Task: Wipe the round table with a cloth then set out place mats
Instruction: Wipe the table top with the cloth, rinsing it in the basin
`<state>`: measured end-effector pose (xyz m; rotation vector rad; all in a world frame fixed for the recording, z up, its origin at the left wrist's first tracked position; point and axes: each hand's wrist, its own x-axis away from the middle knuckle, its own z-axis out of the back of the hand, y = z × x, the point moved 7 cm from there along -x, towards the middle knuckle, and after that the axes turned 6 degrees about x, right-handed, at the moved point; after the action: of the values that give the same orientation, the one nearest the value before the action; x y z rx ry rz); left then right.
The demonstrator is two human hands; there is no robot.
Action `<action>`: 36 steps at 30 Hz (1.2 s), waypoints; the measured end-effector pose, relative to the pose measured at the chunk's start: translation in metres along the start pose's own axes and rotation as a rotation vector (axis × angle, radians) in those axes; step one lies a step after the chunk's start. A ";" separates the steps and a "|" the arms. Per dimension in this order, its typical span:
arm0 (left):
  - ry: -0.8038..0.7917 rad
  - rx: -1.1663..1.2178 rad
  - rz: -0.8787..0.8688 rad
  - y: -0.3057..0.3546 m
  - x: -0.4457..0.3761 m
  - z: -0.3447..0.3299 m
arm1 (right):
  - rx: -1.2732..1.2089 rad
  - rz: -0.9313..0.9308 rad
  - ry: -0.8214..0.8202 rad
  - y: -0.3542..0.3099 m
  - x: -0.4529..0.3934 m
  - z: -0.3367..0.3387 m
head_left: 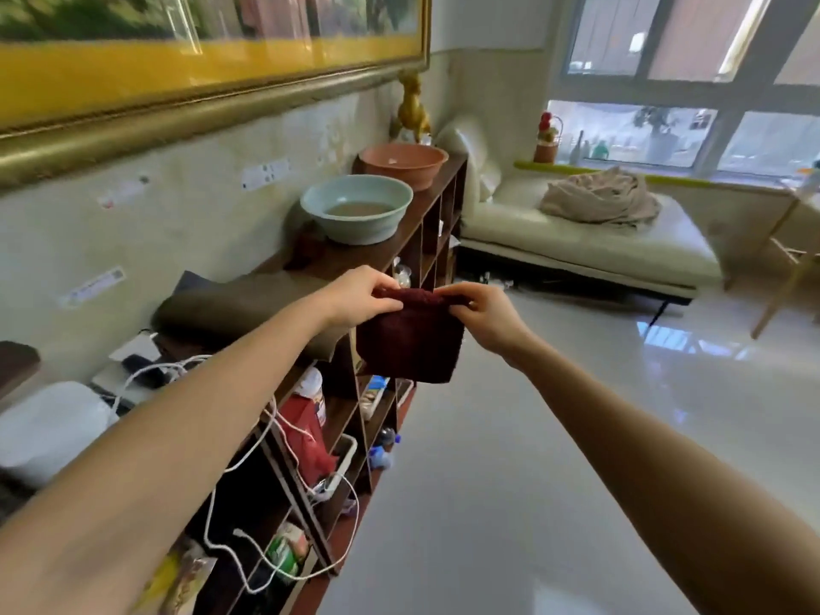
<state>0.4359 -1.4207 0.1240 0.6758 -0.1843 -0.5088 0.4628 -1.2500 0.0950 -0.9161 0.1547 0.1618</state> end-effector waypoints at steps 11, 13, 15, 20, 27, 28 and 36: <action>0.215 -0.055 0.248 -0.111 -0.148 0.077 | 0.212 0.220 -0.116 0.023 -0.238 -0.032; 0.292 -0.040 0.254 -0.131 -0.176 0.092 | 0.200 0.234 -0.123 0.029 -0.275 -0.038; 0.347 -0.023 0.229 -0.151 -0.214 0.108 | 0.168 0.221 -0.114 0.042 -0.320 -0.047; 0.306 -0.030 0.209 -0.184 -0.321 0.140 | 0.154 0.146 -0.042 0.071 -0.419 -0.043; 0.263 0.027 0.175 -0.196 -0.454 0.155 | 0.190 0.078 0.042 0.117 -0.519 -0.013; 0.263 0.032 0.158 -0.194 -0.487 0.160 | 0.192 0.072 0.068 0.129 -0.546 -0.001; 0.341 0.000 0.206 -0.233 -0.658 0.168 | 0.252 0.064 0.057 0.221 -0.720 0.025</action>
<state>-0.2767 -1.3344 0.1042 0.7238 0.0669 -0.1914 -0.2842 -1.1506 0.0838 -0.6653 0.2521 0.1713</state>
